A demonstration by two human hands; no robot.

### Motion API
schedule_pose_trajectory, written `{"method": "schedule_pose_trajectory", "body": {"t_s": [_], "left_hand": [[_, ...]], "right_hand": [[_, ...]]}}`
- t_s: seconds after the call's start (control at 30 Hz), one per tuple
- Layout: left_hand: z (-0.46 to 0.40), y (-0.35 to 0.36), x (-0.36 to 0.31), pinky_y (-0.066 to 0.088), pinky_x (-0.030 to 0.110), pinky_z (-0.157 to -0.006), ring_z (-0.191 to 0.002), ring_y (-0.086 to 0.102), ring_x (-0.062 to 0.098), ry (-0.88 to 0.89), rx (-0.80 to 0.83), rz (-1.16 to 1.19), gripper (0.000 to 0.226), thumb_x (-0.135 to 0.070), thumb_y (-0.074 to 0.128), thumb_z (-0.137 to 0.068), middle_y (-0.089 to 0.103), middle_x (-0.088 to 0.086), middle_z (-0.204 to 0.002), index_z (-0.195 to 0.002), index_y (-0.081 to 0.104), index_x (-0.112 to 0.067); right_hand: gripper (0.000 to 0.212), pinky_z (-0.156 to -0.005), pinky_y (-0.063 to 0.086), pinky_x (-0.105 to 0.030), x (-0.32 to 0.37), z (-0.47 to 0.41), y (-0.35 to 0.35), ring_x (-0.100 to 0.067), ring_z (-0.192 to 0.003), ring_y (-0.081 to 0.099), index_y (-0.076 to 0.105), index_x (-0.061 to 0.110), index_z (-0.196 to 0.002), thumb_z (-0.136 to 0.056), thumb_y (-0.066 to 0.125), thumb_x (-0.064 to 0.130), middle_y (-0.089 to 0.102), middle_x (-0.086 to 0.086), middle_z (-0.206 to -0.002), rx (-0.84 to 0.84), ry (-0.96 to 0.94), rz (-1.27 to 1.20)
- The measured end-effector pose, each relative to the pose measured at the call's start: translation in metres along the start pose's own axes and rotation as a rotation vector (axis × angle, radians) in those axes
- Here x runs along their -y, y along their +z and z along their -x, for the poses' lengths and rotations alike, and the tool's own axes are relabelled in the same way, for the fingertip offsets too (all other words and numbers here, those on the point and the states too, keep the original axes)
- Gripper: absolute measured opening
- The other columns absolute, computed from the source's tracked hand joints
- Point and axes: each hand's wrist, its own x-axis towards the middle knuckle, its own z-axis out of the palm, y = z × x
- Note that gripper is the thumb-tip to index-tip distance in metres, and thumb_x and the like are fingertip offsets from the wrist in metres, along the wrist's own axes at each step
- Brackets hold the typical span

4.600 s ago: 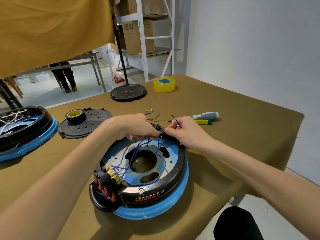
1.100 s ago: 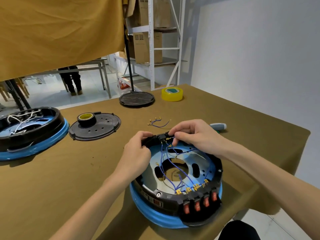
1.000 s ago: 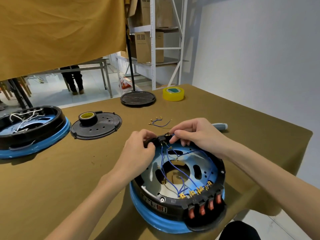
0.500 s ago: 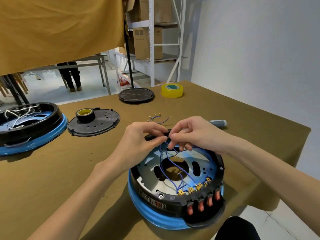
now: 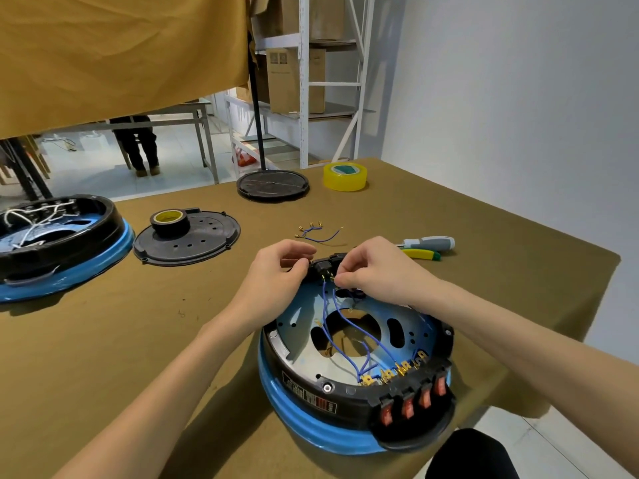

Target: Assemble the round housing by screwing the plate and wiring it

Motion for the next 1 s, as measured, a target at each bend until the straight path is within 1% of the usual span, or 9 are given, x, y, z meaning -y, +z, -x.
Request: {"method": "schedule_pose_trajectory", "body": {"t_s": [0.1,0.23,0.3,0.43,0.53,0.7,0.83,0.9,1.0], "left_hand": [[0.000,0.000,0.002,0.046,0.008,-0.079,-0.101,0.063,-0.006,-0.013,0.001,0.003,0.024,-0.016,0.053,-0.104,0.070,-0.016,-0.110,-0.117,0.070,-0.027],[-0.001,0.000,0.003,0.049,0.017,-0.082,-0.099,0.064,-0.001,-0.014,0.001,-0.012,0.024,-0.018,0.052,-0.105,0.071,-0.013,-0.105,-0.114,0.072,-0.028],[-0.001,0.000,0.003,0.050,0.017,-0.080,-0.097,0.064,-0.001,-0.015,0.002,-0.014,0.024,-0.018,0.052,-0.105,0.071,-0.012,-0.103,-0.113,0.072,-0.028],[0.000,0.000,0.002,0.053,0.014,-0.080,-0.096,0.066,-0.004,-0.016,0.019,-0.017,0.024,-0.018,0.054,-0.104,0.073,-0.014,-0.104,-0.115,0.073,-0.026],[0.001,-0.001,0.001,0.055,0.018,-0.087,-0.100,0.066,-0.005,-0.004,0.031,-0.027,0.026,-0.016,0.056,-0.103,0.074,-0.016,-0.107,-0.119,0.075,-0.025],[0.001,-0.002,0.001,0.054,0.017,-0.087,-0.100,0.065,-0.006,0.011,0.030,-0.063,0.027,-0.017,0.056,-0.103,0.073,-0.017,-0.107,-0.120,0.075,-0.027],[0.000,-0.001,0.002,0.055,0.022,-0.089,-0.100,0.067,-0.002,0.005,0.022,-0.063,0.027,-0.017,0.057,-0.103,0.074,-0.015,-0.106,-0.119,0.076,-0.027],[0.000,-0.001,0.002,0.056,0.022,-0.088,-0.099,0.067,-0.002,-0.003,0.022,-0.057,0.026,-0.017,0.057,-0.103,0.074,-0.014,-0.105,-0.118,0.076,-0.027],[-0.001,-0.001,0.003,0.056,0.025,-0.090,-0.100,0.068,0.000,-0.010,0.017,-0.044,0.027,-0.015,0.057,-0.102,0.075,-0.013,-0.105,-0.117,0.076,-0.025]], "right_hand": [[0.014,-0.055,0.044,-0.017,-0.001,-0.002,0.003,-0.005,-0.056,0.056,0.078,0.018,-0.078,-0.091,0.074,0.021,0.075,-0.005,-0.072,-0.045,-0.007,0.006],[0.020,-0.051,0.039,-0.010,-0.001,0.002,0.013,0.000,-0.052,0.055,0.072,0.027,-0.071,-0.091,0.073,0.023,0.071,0.004,-0.066,-0.112,-0.057,0.075],[0.020,-0.050,0.040,-0.009,0.000,0.003,0.015,0.002,-0.052,0.056,0.070,0.028,-0.071,-0.091,0.072,0.023,0.068,0.007,-0.065,-0.141,-0.075,0.086],[0.019,-0.050,0.040,-0.008,0.001,0.004,0.015,0.003,-0.053,0.057,0.070,0.026,-0.072,-0.090,0.072,0.021,0.068,0.006,-0.064,-0.162,-0.086,0.095],[0.017,-0.051,0.041,-0.010,0.002,0.005,0.017,-0.001,-0.055,0.057,0.070,0.024,-0.072,-0.089,0.072,0.020,0.068,0.005,-0.064,-0.176,-0.090,0.106],[0.014,-0.052,0.041,-0.010,0.002,0.004,0.020,-0.003,-0.057,0.058,0.070,0.021,-0.075,-0.089,0.070,0.019,0.067,0.007,-0.065,-0.192,-0.122,0.147],[0.011,-0.054,0.040,-0.015,0.002,0.004,0.025,-0.005,-0.062,0.059,0.070,0.020,-0.080,-0.091,0.067,0.019,0.066,0.008,-0.067,-0.209,-0.143,0.197],[0.010,-0.059,0.045,-0.022,0.002,0.004,0.027,-0.006,-0.064,0.060,0.069,0.019,-0.082,-0.092,0.066,0.020,0.066,0.008,-0.069,-0.217,-0.144,0.222],[0.010,-0.066,0.053,-0.034,0.004,0.003,0.030,-0.015,-0.070,0.062,0.067,0.018,-0.083,-0.093,0.065,0.021,0.068,0.003,-0.072,-0.231,-0.131,0.253]]}}
